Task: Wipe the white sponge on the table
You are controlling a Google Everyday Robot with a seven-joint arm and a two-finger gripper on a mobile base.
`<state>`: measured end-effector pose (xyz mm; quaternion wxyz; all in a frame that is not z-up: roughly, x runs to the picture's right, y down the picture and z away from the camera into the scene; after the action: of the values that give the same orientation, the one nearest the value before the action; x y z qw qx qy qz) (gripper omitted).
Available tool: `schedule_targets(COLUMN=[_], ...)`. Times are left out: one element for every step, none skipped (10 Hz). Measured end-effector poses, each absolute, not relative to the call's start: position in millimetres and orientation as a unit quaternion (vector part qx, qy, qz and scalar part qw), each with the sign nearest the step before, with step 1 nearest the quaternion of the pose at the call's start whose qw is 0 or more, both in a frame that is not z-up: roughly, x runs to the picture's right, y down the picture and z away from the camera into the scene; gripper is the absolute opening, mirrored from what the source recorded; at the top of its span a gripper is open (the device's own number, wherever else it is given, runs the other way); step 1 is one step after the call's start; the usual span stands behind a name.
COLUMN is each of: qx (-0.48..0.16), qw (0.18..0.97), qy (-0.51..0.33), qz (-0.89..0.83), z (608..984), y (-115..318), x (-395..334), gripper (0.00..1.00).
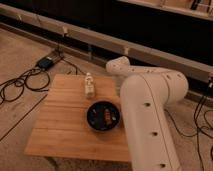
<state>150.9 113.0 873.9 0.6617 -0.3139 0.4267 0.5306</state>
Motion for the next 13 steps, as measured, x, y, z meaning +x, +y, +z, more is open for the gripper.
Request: schedule_targets(qx=[-0.306,-0.296,-0.291,-0.284,-0.279,-0.272,-0.267,-0.26,-0.256,-0.254,-0.253,-0.255,-0.259], qw=[0.652,0.642,0.636,0.63,0.627,0.625,0.624,0.624,0.625,0.628,0.632,0.639,0.646], qy=[0.436,0.444,0.448,0.451,0.451,0.449,0.447,0.439,0.433,0.427,0.419,0.407,0.396], qz=[0.539,0.55,0.557,0.565,0.571,0.578,0.583,0.592,0.597,0.599,0.6,0.6,0.599], z=[869.9,867.0,867.2,869.8,874.3,880.4,885.5,896.2,905.6,914.1,925.3,938.1,948.0], y=[113.1,111.3,109.8,107.6,104.1,99.1,94.6,85.6,78.9,74.3,68.1,61.8,57.1], x=[168.1,190.6,203.3,217.8,229.5,240.9,249.1,261.5,267.9,270.6,270.6,266.6,260.3], gripper=[0.0,0.0,0.0,0.0,0.0,0.0,0.0,0.0,0.0,0.0,0.0,0.0,0.0])
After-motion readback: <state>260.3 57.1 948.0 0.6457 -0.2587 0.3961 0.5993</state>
